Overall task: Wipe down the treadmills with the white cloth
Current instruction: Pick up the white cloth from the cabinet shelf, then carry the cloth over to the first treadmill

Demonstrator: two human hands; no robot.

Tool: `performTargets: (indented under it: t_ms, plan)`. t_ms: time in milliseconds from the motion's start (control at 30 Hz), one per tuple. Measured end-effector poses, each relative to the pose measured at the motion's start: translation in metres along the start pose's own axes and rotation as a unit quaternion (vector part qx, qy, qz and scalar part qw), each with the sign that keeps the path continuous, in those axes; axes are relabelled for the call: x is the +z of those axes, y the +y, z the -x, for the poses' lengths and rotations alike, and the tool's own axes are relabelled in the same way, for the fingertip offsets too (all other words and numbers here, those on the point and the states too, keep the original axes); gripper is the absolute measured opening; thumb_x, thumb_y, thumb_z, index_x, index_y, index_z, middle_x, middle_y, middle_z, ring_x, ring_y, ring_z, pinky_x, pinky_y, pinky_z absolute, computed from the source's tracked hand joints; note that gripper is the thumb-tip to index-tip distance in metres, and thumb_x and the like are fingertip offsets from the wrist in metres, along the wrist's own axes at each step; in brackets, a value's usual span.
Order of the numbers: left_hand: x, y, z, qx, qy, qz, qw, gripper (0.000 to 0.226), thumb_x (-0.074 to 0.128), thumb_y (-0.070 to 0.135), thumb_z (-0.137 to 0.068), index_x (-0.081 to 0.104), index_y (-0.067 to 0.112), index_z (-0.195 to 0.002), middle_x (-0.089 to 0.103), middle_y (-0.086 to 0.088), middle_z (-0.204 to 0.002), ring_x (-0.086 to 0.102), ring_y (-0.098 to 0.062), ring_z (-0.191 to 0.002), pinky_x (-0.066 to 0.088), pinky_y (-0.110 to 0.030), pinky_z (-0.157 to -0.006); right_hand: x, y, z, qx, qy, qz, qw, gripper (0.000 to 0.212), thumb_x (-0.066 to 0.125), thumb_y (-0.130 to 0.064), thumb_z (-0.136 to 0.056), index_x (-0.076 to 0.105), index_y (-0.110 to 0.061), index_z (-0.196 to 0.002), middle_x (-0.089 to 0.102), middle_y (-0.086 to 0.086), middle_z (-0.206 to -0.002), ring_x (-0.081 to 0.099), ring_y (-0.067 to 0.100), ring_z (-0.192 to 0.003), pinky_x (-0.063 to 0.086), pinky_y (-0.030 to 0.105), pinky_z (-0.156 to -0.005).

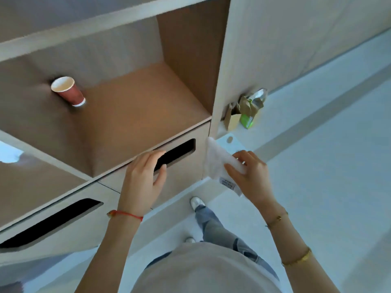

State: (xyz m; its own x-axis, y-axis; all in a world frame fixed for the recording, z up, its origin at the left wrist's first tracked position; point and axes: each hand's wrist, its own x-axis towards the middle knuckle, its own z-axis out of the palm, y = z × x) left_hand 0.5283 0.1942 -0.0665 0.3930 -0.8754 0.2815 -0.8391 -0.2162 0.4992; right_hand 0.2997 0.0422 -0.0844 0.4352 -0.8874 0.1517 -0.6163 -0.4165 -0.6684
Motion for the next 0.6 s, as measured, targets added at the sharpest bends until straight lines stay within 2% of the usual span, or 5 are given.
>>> performTargets:
  t_ms: [133,267,367,600]
  plan:
    - [0.007,0.028,0.016,0.072,-0.044,0.038,0.996,0.031,0.058,0.011,-0.094,0.062,0.003,-0.124,0.065,-0.008,-0.120,0.061,-0.023,-0.114,0.049,-0.044,-0.098,-0.031,0.015,0.063,0.064,0.047,0.006,0.997,0.015,0.075,-0.020,-0.080,0.066,-0.015,-0.089,0.057,-0.005,-0.080,0.048,0.011,-0.064,0.036,0.005,-0.063]
    - [0.019,0.063,0.025,0.124,-0.086,0.053,0.987,0.031,0.060,0.011,-0.093,0.062,0.003,-0.124,0.065,-0.009,-0.121,0.060,-0.024,-0.116,0.048,-0.044,-0.100,-0.062,0.032,0.118,0.119,0.096,0.018,0.988,0.014,0.074,-0.023,-0.081,0.065,-0.017,-0.090,0.058,-0.006,-0.082,0.050,0.008,-0.065,0.036,0.009,-0.059]
    - [0.030,0.096,0.029,0.162,-0.119,0.063,0.978,0.031,0.060,0.009,-0.093,0.062,0.003,-0.123,0.065,-0.010,-0.121,0.061,-0.025,-0.115,0.048,-0.043,-0.099,-0.085,0.046,0.154,0.161,0.135,0.018,0.978,0.014,0.074,-0.024,-0.081,0.064,-0.020,-0.090,0.059,-0.006,-0.083,0.052,0.012,-0.067,0.039,0.019,-0.059]
    - [0.076,0.192,0.032,0.259,-0.176,0.084,0.946,0.031,0.060,0.010,-0.093,0.062,0.005,-0.123,0.066,-0.007,-0.120,0.061,-0.025,-0.113,0.049,-0.044,-0.098,-0.146,0.093,0.226,0.254,0.220,0.021,0.942,0.012,0.071,-0.028,-0.079,0.061,-0.026,-0.086,0.057,-0.010,-0.080,0.054,0.006,-0.071,0.040,0.019,-0.062]
